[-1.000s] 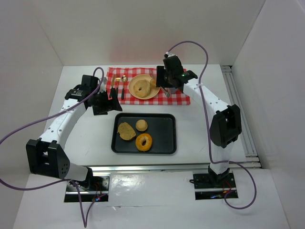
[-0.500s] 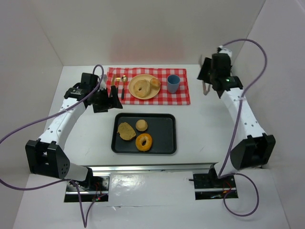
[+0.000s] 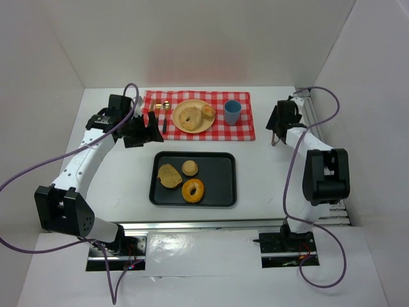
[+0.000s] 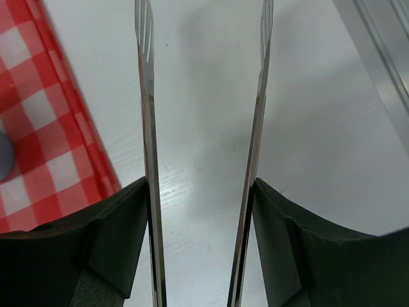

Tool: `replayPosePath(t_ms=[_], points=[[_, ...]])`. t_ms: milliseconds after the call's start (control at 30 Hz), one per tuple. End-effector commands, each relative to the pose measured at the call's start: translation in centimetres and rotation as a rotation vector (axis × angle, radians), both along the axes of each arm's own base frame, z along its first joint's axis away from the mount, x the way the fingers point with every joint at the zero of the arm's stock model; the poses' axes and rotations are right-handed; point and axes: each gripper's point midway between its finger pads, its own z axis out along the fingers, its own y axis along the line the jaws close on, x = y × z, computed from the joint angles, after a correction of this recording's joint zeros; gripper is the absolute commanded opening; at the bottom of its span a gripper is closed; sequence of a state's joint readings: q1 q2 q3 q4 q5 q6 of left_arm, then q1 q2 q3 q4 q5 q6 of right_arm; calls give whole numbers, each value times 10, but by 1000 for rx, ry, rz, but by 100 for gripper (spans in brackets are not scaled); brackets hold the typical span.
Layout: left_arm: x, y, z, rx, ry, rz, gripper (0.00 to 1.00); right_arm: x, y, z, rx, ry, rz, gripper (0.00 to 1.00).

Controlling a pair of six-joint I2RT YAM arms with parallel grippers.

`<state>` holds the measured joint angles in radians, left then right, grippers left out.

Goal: Place the bread

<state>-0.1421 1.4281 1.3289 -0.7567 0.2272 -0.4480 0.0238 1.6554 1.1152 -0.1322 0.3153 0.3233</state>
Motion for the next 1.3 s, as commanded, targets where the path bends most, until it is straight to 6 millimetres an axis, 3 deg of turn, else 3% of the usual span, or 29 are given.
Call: replayPosePath(t_ms=[0,67,167,300,333,400,433,533,633,767,900,1100,1267], points=[[-1,3,7,14,-28,19,100,41,-5,20,-40,-203,-21,70],[-2,2,11,5,-36,14,100,51,-7,-2,-48,-135,-27,81],[-4,4,9,15,-28,20,100,61,-9,-4,-42,-54,-65,97],[4,6,18,16,-55,23,100,62,-3,37,-37,-89,-81,99],[5,6,22,15,-66,23,100,60,-1,57,-35,-122,-94,99],[5,6,22,15,-66,23,100,46,0,63,-44,-89,-105,100],[5,6,25,15,-67,23,100,41,6,81,-15,-120,-113,100],[5,8,28,26,-80,22,100,8,13,82,29,-76,-110,100],[2,9,27,26,-80,22,100,-22,23,70,70,-25,-88,100],[1,9,31,29,-94,15,100,-77,36,42,103,57,-65,100],[-1,8,34,21,-102,9,100,-116,35,17,109,121,-77,100],[-1,6,34,14,-101,3,100,-148,39,-5,126,189,-83,100],[-4,7,27,22,-85,-4,100,-152,33,-9,112,194,-121,100]])
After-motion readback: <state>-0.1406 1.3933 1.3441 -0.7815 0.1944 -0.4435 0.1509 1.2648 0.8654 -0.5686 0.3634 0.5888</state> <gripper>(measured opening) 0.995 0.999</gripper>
